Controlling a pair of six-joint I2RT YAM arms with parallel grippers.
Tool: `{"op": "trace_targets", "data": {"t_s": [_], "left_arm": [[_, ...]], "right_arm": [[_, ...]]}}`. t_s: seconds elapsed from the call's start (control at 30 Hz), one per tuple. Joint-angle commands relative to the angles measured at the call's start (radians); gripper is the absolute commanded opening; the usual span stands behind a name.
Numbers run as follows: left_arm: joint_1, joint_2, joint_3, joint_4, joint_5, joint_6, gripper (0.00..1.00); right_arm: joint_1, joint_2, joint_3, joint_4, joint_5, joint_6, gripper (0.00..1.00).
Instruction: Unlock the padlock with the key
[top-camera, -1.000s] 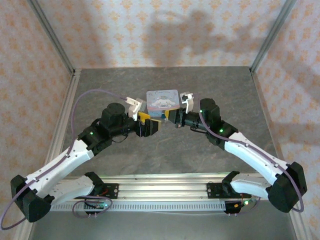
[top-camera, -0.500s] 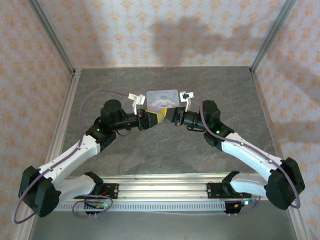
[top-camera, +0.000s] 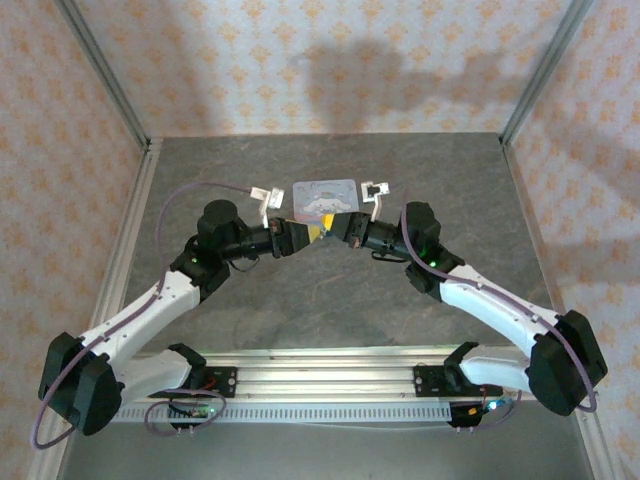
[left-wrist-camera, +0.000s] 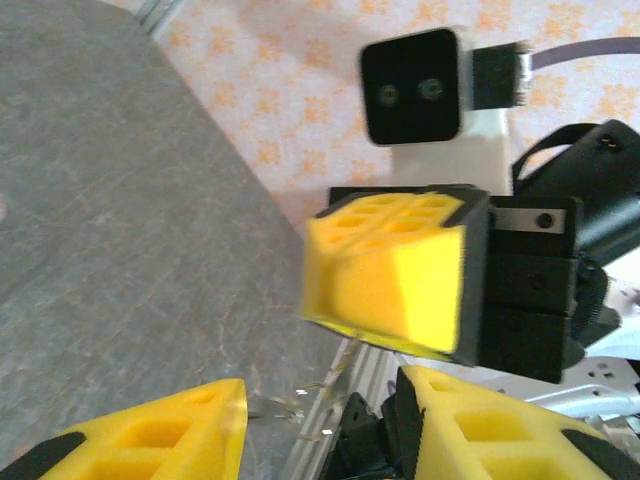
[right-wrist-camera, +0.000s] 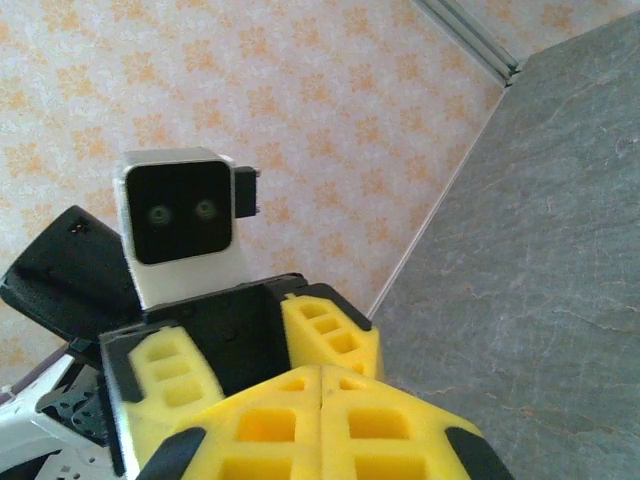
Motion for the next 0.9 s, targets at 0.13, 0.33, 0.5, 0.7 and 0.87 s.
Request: {"op": "trace_targets", "data": {"t_s": [0.13,0.33,0.5,0.7,0.87], "left_arm": [[0.005,0.004,-0.011,0.091,0.080,-0.046,0.45],[-0.005,0.013,0.003,0.096,0.113,-0.049,0.44],[-0.017,0.026,0.005,0.102,0.112,-0.048,0.40],[-0.027,0.045,0.026,0.103,0.125,-0.050,0.36],[-0.029,0.040,0.032,0.105,0.121,-0.049,0.29]], "right_arm": [[-0.004,-0.016,-0.014,0.076,0.008,0.021,0.00],[-0.002,0.001,-0.010,0.109,0.008,0.041,0.00],[0.003,0.003,-0.011,0.121,0.006,0.049,0.00],[0.009,-0.001,-0.020,0.125,0.003,0.049,0.00],[0.012,-0.002,-0.023,0.127,-0.004,0.053,0.00]]}}
